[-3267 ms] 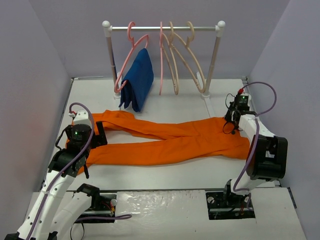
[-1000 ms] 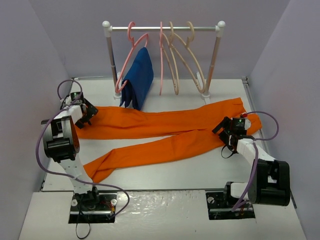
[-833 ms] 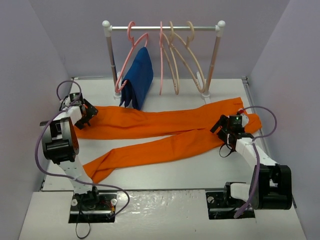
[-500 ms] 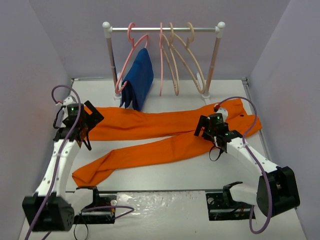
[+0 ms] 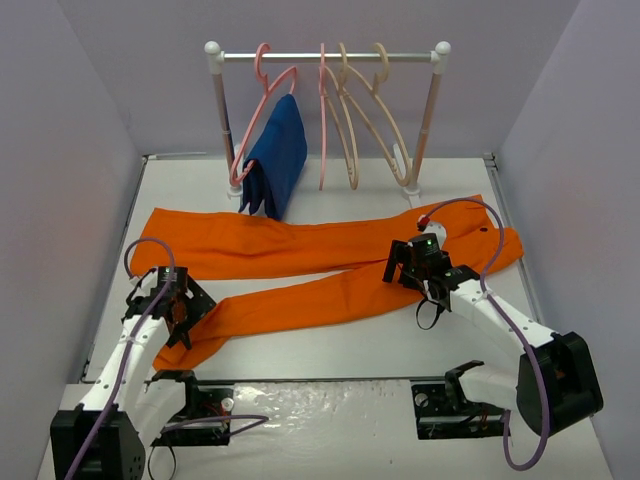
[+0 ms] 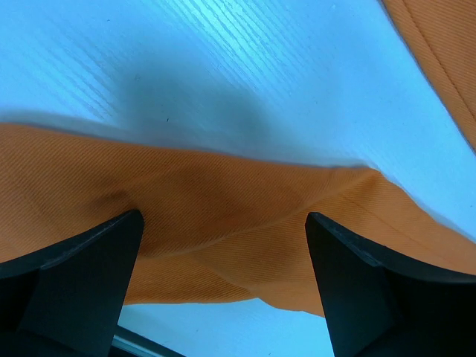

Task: Place the trousers on the hanger
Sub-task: Flatten out the trousers at the center of the board.

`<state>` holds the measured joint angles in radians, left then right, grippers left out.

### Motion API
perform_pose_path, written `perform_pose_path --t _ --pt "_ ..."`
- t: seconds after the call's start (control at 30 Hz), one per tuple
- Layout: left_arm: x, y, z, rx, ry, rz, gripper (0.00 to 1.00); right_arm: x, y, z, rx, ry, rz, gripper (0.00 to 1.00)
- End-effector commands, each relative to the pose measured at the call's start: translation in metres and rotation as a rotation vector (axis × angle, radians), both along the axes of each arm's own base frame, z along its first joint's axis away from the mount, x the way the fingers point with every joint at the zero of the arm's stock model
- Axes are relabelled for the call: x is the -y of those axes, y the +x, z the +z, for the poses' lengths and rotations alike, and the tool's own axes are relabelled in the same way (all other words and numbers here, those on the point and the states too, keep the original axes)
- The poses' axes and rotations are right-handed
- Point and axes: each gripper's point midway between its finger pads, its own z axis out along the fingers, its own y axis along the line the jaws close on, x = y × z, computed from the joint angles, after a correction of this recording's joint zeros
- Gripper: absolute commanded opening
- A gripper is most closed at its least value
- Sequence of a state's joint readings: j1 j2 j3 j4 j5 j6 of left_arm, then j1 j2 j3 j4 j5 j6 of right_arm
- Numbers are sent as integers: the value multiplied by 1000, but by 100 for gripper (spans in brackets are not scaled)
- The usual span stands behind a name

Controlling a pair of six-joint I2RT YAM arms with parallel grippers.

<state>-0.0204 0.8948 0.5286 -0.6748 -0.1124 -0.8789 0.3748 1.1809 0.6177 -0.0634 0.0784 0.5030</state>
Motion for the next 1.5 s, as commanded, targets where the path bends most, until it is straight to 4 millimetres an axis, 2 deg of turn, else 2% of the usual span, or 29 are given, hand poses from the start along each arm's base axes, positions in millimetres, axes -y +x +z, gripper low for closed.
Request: perform_pose_path --t 0.0,0.1,0.17,0.2,0.33,0.4,0.53,0.57,0.63,0.67,0.77,0.8,0.87,0.9,0.97,1.0,1.07,1.1,1.13,1.23,1.3,1.4,1.47 --pt "0 15 -10 0 -10 61 88 -4 10 14 72 17 4 84" --pt "-7 25 -15 -22 34 70 83 -4 10 11 64 14 4 84" --pt "-17 38 -13 -53 89 66 57 -3 8 8 54 10 6 84" --pt "-17 39 -16 -75 94 60 48 -3 9 7 54 8 4 84" --pt "-20 75 -4 -68 123 29 16 0 7 3 45 -5 1 84" --pt "-24 86 3 -71 153 8 0 0 7 4 48 -5 2 84" --pt "-31 115 33 -62 207 -66 0 2 7 6 57 -12 2 84" --pt "-37 127 53 -35 240 -76 0 2 7 6 58 -14 2 84" --pt "-41 139 76 -11 283 -130 0 2 8 7 61 -16 5 84" --pt "-47 146 91 -1 320 -149 4 2 8 7 62 -18 6 85" --pt "-66 171 130 37 434 -205 27 3 10 9 68 -18 2 85" --pt "-76 178 138 39 463 -213 40 3 11 10 70 -17 1 85" --pt "-79 189 147 47 490 -246 60 2 12 11 70 -14 4 85" --pt "-80 193 150 51 497 -255 66 2 12 11 71 -11 7 85" --pt "-75 191 153 79 468 -240 72 0 11 13 74 -6 13 85" --pt "-71 187 153 100 441 -229 75 0 11 13 75 -3 15 84" --pt "-61 173 140 123 383 -207 81 1 10 15 83 -2 13 85" --pt "-58 168 142 149 361 -187 81 1 10 15 85 -2 14 85" --pt "-54 152 124 125 327 -165 81 1 9 16 88 -2 15 85" --pt "-44 113 104 137 234 -69 82 2 7 17 88 -4 23 85" --pt "-41 91 78 115 190 -1 81 1 7 17 88 1 25 85" --pt "-40 76 57 150 158 78 79 -3 6 18 86 19 34 84" --pt "-41 76 48 140 145 92 77 -3 6 20 91 24 37 85"
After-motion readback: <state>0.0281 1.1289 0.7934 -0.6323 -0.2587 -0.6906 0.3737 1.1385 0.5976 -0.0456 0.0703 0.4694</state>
